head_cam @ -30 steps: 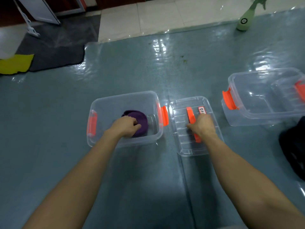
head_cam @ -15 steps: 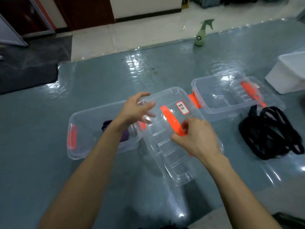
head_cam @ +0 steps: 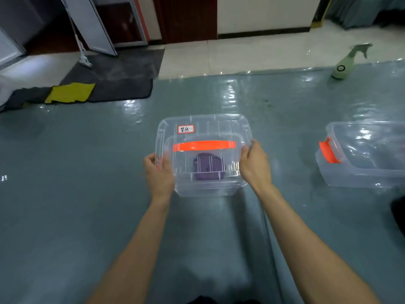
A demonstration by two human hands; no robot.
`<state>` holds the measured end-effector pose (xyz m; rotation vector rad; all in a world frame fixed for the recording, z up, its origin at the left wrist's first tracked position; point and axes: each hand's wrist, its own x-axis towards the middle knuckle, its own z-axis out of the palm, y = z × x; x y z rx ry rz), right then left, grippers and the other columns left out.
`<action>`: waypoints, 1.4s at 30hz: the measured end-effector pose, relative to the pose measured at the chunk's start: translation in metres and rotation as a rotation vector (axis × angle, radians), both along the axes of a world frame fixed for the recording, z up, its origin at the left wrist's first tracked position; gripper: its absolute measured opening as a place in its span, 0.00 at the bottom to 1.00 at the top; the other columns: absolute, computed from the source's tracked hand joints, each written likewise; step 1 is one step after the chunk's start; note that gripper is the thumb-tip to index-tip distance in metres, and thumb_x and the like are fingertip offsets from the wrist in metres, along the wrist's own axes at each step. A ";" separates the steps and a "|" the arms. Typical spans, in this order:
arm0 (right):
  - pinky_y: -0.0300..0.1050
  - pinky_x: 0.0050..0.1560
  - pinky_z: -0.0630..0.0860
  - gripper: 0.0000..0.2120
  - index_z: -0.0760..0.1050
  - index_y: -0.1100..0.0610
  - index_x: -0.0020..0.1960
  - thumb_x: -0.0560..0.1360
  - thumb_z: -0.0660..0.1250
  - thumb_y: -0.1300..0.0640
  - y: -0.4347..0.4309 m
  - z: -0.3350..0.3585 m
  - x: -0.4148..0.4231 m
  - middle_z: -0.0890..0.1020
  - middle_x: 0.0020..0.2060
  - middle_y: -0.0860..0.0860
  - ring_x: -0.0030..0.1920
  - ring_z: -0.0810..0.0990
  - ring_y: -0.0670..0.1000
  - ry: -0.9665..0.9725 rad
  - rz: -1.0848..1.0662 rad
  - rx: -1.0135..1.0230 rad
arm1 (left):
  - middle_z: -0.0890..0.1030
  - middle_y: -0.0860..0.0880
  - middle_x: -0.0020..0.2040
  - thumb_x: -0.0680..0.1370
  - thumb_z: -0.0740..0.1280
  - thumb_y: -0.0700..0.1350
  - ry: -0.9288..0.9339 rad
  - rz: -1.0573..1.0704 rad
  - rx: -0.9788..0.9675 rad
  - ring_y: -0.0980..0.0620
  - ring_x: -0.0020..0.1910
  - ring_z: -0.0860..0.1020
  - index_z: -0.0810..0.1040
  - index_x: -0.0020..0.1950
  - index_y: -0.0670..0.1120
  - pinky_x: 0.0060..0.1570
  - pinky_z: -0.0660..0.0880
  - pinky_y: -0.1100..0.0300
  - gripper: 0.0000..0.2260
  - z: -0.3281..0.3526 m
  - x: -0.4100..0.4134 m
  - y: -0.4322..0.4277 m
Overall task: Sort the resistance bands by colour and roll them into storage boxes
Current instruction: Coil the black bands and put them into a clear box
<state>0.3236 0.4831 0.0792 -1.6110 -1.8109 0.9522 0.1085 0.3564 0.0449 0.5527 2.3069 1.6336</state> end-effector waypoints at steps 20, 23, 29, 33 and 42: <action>0.52 0.64 0.75 0.28 0.74 0.58 0.73 0.82 0.69 0.40 -0.006 -0.073 0.004 0.83 0.65 0.57 0.65 0.82 0.60 0.207 -0.251 -0.270 | 0.82 0.41 0.68 0.84 0.71 0.48 -0.219 0.094 -0.059 0.37 0.67 0.81 0.75 0.75 0.39 0.63 0.78 0.49 0.22 -0.058 -0.005 0.001; 0.51 0.63 0.79 0.22 0.78 0.53 0.72 0.81 0.72 0.46 -0.011 -0.071 0.005 0.86 0.59 0.50 0.58 0.84 0.54 0.252 -0.247 -0.076 | 0.83 0.49 0.65 0.81 0.74 0.44 -0.068 0.169 0.001 0.48 0.61 0.82 0.78 0.72 0.45 0.57 0.77 0.60 0.20 -0.048 0.005 0.001; 0.47 0.63 0.80 0.25 0.74 0.46 0.79 0.82 0.68 0.53 -0.016 -0.069 0.005 0.87 0.61 0.49 0.57 0.85 0.50 0.162 -0.167 0.130 | 0.84 0.47 0.61 0.80 0.75 0.41 0.132 0.187 -0.024 0.49 0.56 0.81 0.82 0.66 0.44 0.56 0.77 0.56 0.14 -0.039 0.012 0.001; 0.51 0.69 0.79 0.21 0.77 0.53 0.77 0.84 0.65 0.57 -0.018 -0.066 0.006 0.85 0.68 0.53 0.66 0.84 0.56 0.047 -0.087 0.267 | 0.84 0.45 0.59 0.80 0.74 0.38 0.242 0.144 -0.060 0.51 0.52 0.80 0.84 0.60 0.42 0.50 0.72 0.70 0.09 -0.036 0.015 0.000; 0.61 0.62 0.80 0.26 0.63 0.54 0.85 0.89 0.55 0.51 -0.022 -0.030 0.021 0.72 0.80 0.56 0.62 0.83 0.67 -0.381 0.208 0.218 | 0.82 0.43 0.60 0.81 0.70 0.42 0.429 -0.002 -0.331 0.38 0.53 0.82 0.82 0.62 0.42 0.49 0.77 0.50 0.10 -0.023 0.011 -0.007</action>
